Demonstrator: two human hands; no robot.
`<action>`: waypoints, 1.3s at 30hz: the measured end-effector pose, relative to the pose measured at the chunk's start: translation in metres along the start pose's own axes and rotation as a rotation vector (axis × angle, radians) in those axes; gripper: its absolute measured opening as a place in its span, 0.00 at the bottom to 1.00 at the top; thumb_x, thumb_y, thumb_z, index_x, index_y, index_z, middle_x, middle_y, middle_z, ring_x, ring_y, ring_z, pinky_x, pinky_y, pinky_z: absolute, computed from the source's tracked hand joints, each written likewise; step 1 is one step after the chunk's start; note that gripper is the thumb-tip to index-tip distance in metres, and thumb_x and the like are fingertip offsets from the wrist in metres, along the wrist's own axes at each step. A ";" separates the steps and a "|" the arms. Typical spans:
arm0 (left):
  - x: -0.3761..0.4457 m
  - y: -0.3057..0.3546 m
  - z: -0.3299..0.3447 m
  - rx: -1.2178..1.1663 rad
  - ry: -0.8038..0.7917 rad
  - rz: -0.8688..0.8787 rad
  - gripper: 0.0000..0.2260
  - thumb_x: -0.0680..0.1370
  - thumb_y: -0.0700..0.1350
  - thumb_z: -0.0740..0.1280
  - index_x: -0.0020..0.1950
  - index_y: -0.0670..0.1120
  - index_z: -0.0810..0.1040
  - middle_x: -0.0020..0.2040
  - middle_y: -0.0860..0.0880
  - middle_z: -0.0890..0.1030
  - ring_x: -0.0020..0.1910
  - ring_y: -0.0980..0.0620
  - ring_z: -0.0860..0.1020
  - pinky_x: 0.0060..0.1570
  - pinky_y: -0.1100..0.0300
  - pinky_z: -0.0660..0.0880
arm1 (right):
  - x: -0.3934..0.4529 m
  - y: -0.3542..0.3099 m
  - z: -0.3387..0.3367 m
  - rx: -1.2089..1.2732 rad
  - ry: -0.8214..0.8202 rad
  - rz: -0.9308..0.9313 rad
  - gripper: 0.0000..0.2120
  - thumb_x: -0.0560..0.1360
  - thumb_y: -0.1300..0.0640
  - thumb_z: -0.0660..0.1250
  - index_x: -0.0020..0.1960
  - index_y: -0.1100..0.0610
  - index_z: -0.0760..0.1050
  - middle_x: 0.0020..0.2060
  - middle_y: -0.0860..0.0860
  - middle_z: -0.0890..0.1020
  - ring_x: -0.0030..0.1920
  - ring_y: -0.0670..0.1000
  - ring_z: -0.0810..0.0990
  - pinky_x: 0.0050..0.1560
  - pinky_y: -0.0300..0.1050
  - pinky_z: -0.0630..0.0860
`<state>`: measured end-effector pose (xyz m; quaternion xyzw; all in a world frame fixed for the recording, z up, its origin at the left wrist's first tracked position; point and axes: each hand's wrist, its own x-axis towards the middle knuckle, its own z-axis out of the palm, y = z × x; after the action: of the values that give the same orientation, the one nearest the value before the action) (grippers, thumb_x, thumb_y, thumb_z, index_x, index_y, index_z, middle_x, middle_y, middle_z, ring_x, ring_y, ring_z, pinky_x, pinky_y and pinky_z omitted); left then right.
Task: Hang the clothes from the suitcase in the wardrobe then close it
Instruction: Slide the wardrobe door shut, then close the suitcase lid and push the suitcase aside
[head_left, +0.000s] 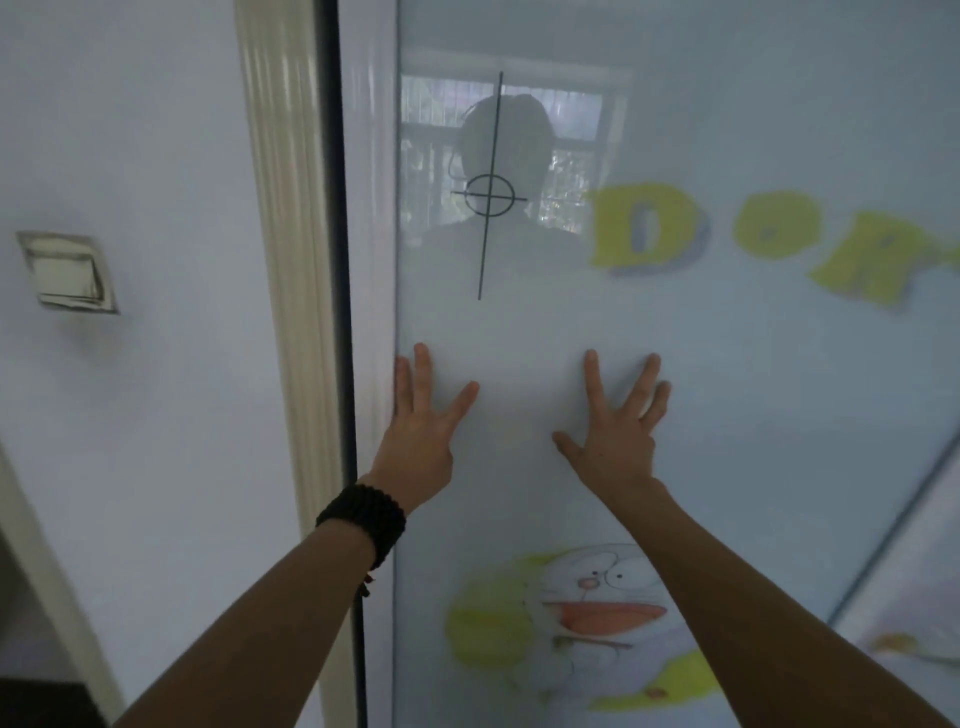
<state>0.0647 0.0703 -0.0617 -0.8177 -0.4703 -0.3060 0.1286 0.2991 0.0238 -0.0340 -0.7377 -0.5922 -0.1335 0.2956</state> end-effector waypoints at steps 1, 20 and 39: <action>0.000 -0.001 0.001 0.002 -0.007 0.008 0.41 0.70 0.30 0.64 0.79 0.55 0.56 0.77 0.35 0.36 0.75 0.29 0.39 0.52 0.53 0.77 | -0.001 -0.001 -0.001 0.001 -0.002 0.008 0.52 0.70 0.42 0.72 0.74 0.34 0.33 0.73 0.57 0.26 0.74 0.69 0.34 0.51 0.67 0.78; -0.087 -0.038 -0.071 -0.110 -0.370 -0.343 0.37 0.78 0.43 0.64 0.80 0.54 0.46 0.79 0.47 0.54 0.77 0.47 0.57 0.71 0.47 0.64 | -0.051 -0.089 0.019 0.201 -0.226 -0.295 0.37 0.71 0.58 0.65 0.77 0.50 0.54 0.76 0.64 0.47 0.75 0.68 0.49 0.64 0.62 0.68; -0.553 -0.036 -0.231 -0.001 -0.239 -1.525 0.28 0.79 0.43 0.62 0.78 0.47 0.58 0.68 0.42 0.73 0.63 0.44 0.74 0.63 0.51 0.72 | -0.396 -0.341 0.096 0.463 -1.320 -1.288 0.22 0.77 0.53 0.62 0.70 0.54 0.67 0.65 0.55 0.71 0.65 0.55 0.71 0.64 0.51 0.72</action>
<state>-0.2585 -0.4074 -0.2285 -0.2949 -0.9142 -0.2200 -0.1700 -0.1447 -0.1915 -0.2319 -0.1192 -0.9442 0.2935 -0.0902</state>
